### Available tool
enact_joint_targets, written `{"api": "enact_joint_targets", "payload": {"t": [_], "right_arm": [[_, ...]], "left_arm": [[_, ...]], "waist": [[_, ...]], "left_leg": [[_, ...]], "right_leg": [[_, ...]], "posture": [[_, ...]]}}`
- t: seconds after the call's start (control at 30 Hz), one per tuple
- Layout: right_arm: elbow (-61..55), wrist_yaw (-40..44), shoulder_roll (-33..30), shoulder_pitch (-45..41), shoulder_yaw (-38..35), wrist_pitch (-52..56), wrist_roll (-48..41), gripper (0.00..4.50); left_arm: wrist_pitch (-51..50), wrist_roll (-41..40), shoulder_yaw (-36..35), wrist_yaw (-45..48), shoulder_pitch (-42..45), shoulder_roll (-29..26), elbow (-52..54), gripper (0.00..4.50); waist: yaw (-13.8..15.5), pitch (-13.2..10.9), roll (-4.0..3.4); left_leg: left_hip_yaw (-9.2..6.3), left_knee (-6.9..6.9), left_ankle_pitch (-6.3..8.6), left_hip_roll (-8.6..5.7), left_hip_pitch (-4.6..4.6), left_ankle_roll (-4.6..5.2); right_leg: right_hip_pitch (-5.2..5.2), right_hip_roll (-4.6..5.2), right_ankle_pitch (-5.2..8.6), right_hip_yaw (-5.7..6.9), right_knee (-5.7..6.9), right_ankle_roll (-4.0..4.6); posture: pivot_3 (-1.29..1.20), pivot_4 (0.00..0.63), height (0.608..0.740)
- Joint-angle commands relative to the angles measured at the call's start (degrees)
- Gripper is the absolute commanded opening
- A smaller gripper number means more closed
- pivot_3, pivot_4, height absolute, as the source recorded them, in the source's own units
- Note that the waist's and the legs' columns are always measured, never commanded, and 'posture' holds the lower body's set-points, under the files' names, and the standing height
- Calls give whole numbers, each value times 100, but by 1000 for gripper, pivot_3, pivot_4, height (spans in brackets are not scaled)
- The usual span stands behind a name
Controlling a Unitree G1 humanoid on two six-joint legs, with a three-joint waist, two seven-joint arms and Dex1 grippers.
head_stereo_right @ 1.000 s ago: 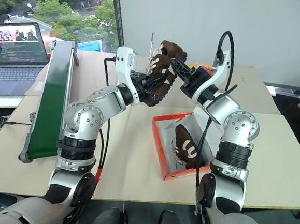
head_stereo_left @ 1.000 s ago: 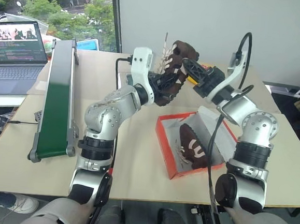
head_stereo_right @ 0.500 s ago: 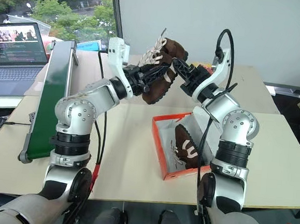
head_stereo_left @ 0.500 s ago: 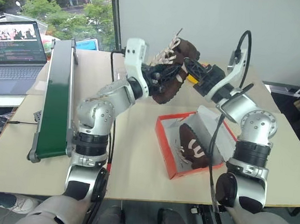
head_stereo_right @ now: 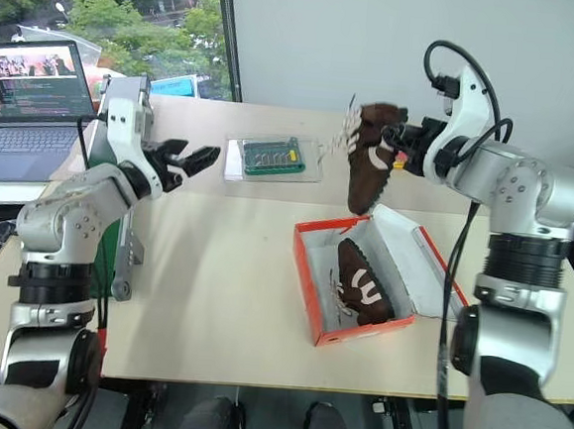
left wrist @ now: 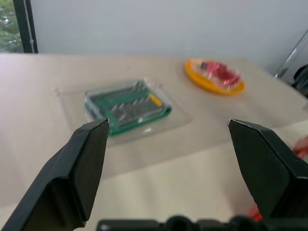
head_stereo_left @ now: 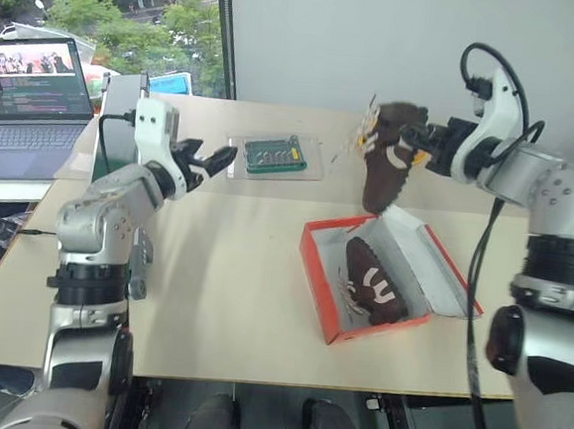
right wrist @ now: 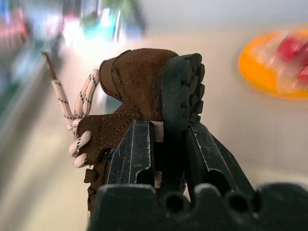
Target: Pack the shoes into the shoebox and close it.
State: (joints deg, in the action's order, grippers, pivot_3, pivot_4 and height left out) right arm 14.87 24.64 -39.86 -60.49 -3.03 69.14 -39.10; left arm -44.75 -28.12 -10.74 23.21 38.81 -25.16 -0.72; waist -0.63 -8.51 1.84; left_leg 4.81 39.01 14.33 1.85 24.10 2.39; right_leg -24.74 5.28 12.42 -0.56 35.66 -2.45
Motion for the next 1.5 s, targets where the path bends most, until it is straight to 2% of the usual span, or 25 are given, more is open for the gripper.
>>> {"api": "enact_joint_targets", "payload": {"t": [0.03, 0.33, 0.77, 1.17, 1.5], "right_arm": [[-235, 1342, -305, 117, 178, 518, -482, 475], [-47, 2386, -471, 550, 605, 597, -279, 475], [852, 2816, -24, 991, 833, 111, 312, 475], [1567, 2829, 562, 768, 2147, -993, 1980, 475], [1952, 2937, 905, 749, 2938, -1399, 2979, 475]], "left_arm": [[57, -7, 196, 10, -96, 139, 526, 4217], [31, 22, 139, -207, -286, 218, 676, 4217], [-13, 11, 116, -315, -340, 185, 819, 4217], [-5, 20, 186, -415, -364, 252, 899, 4217], [-39, 32, 186, -511, -532, 262, 1101, 4217]], "waist": [[4, 0, 0], [-4, 0, 1], [0, 0, 1], [-18, 4, 6], [-15, 27, 35]], "left_leg": [[-1, 2, 0, 0, 1, 0], [-2, 5, 1, 0, 3, 2], [-2, 12, 1, -2, 6, 1], [-1, 17, 0, -2, -7, -1], [-2, 15, 2, 2, -72, -1]], "right_leg": [[0, 0, -1, 0, 1, -1], [-6, -1, -1, -2, 4, -2], [-9, -1, -2, -2, 10, -2], [4, -3, -2, -2, 14, -3], [62, -4, -1, -1, 14, -2]], "posture": [[0, 150, 740], [0, 150, 740], [0, 150, 740], [0, 150, 740], [0, 150, 740]]}}
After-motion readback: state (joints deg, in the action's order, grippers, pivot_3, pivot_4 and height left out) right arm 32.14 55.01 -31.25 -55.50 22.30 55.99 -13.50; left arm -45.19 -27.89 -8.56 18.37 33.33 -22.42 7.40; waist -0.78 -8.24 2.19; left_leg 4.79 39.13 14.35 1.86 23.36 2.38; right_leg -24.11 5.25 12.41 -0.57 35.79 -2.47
